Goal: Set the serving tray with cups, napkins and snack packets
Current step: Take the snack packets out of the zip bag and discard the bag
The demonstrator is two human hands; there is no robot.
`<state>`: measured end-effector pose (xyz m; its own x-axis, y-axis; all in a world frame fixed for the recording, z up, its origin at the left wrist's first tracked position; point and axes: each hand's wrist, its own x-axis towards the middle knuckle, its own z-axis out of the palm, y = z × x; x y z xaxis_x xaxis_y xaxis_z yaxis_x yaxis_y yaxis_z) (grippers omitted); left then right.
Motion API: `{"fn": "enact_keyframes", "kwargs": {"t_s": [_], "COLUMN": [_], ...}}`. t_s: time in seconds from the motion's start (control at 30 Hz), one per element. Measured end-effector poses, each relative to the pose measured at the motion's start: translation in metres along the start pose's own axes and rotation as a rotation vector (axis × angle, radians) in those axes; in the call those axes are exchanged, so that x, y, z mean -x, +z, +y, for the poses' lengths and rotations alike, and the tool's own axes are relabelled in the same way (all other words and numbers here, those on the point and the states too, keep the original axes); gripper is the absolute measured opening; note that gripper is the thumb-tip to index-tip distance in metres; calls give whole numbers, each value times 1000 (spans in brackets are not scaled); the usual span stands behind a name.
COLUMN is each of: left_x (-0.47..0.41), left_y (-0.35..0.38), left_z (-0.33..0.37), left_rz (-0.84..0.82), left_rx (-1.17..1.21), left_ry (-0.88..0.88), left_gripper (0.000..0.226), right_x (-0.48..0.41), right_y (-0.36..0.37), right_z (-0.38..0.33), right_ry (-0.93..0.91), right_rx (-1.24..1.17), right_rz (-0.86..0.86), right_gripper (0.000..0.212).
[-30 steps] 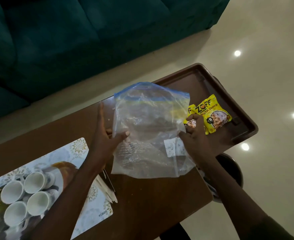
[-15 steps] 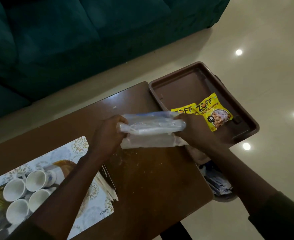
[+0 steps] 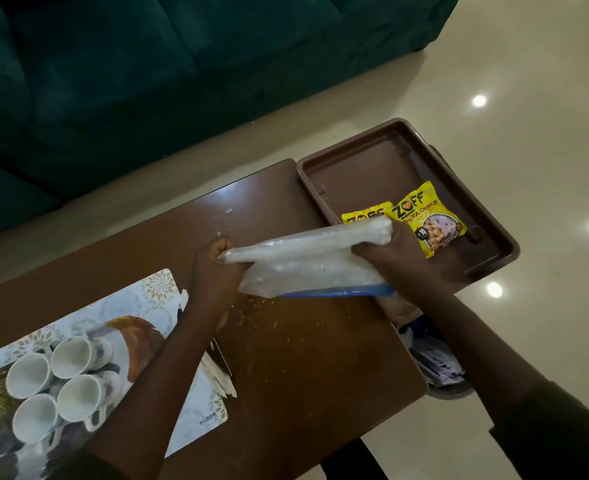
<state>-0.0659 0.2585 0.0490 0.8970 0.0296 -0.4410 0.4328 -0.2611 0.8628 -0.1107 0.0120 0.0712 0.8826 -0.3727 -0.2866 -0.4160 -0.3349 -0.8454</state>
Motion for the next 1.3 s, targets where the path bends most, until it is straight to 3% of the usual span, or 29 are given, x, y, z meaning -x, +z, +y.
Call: {"fn": "enact_keyframes", "kwargs": {"t_s": [0.07, 0.13, 0.2, 0.27, 0.33, 0.47, 0.53, 0.57, 0.6, 0.63, 0.7, 0.8, 0.87, 1.0, 1.1, 1.2, 1.3], "left_x": [5, 9, 15, 20, 28, 37, 39, 42, 43, 45, 53, 59, 62, 64, 71, 80, 81], "left_y": [8, 14, 18, 27, 43, 86, 100, 102, 103, 99, 101, 104, 109, 113, 131, 160, 186], "left_z": [3, 6, 10, 13, 19, 13, 6, 5, 2, 2, 3, 7, 11, 17, 15, 15, 19], "left_rz": [-68, -161, -274, -387, -417, -60, 1, 5, -1, -32, -185, -458, -564, -786, -902, -951, -967], "left_rx": [181, 302, 284, 193, 124, -291, -260, -294, -258, -242, -174, 101, 210, 404, 454, 374, 272], "left_ry": [-115, -206, -235, -206, -151, 72, 162, 209, 228, 302, 311, 161, 80, -152, -221, -235, -207], "left_gripper": [18, 46, 75, 88, 85, 63, 26, 19, 26, 21, 42, 61, 68, 74, 73, 75, 64], "right_x": [2, 7, 11, 16, 17, 29, 43, 49, 54, 56, 58, 56, 53, 51, 57, 66, 74], "right_y": [6, 8, 9, 10, 11, 27, 44, 50, 52, 51, 46, 38, 29, -4, -30, -61, -93], "right_z": [2, 1, 4, 5, 5, -8, -12, -12, -10, -8, 1, 4, 7, 25, 38, 56, 87], "right_ry": [-17, -61, -75, -126, -188, -322, -334, -326, -303, -269, -156, 18, 11, 21, 4, -12, 50], "right_rx": [20, 55, 80, 178, 295, 329, 254, 189, 118, 64, 6, -86, -87, -100, -120, -141, -30], "right_rz": [80, 146, 173, 197, 215, 174, 222, 261, 289, 300, 270, 152, 110, 88, 190, 333, 444], "right_gripper": [28, 24, 23, 20, 18, 24, 22, 21, 22, 24, 31, 56, 68, 65, 56, 45, 40]}}
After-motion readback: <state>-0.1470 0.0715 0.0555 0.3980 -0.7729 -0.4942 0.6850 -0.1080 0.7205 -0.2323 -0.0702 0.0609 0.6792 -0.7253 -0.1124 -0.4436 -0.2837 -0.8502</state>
